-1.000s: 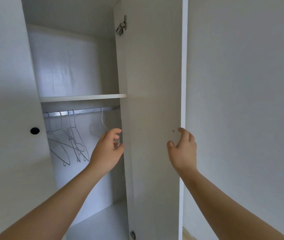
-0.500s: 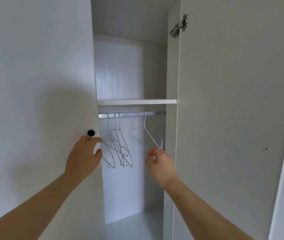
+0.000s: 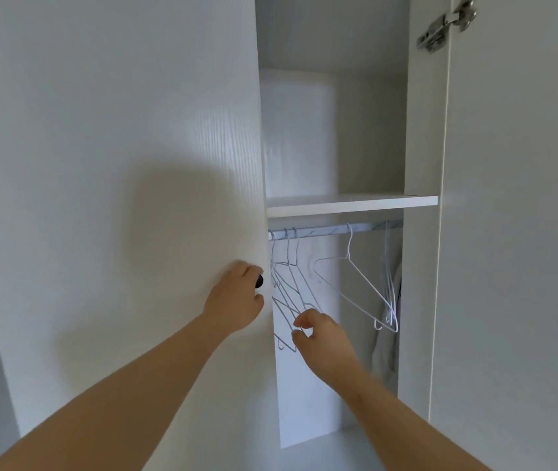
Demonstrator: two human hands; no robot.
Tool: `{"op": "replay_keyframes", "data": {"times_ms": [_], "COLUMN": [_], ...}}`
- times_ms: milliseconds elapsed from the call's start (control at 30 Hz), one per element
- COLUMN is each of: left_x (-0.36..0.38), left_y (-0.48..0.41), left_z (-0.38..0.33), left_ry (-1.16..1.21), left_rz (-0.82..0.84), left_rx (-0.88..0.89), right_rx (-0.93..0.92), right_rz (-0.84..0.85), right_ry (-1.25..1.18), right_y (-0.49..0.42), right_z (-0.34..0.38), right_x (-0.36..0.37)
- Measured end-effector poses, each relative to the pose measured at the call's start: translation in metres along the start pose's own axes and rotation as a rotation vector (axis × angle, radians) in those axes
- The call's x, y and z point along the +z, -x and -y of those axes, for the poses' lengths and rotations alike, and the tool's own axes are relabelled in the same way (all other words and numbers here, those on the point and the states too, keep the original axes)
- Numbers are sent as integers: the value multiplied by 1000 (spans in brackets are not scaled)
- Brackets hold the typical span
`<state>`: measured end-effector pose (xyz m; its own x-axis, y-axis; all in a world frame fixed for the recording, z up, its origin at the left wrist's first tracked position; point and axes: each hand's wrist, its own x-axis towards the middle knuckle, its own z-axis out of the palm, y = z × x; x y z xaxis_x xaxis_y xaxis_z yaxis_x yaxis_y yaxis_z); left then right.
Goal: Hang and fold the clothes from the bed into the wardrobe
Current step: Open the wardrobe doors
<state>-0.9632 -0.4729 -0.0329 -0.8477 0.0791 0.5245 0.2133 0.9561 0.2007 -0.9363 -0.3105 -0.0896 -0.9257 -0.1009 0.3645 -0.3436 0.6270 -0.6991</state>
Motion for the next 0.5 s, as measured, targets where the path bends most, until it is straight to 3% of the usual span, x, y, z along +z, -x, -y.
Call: {"op": "replay_keyframes", "data": {"times_ms": [233, 500], "left_x": [-2, -35], "left_y": [3, 110], "left_z": [-14, -60], "left_ry": [70, 211], "left_rz": [-137, -430], "left_rx": [-60, -140], "right_rx": [26, -56], "right_rz": [4, 48], "right_ry": [-30, -153], "right_y": [7, 56], "right_z": [-13, 5], "right_x": [-5, -29]}}
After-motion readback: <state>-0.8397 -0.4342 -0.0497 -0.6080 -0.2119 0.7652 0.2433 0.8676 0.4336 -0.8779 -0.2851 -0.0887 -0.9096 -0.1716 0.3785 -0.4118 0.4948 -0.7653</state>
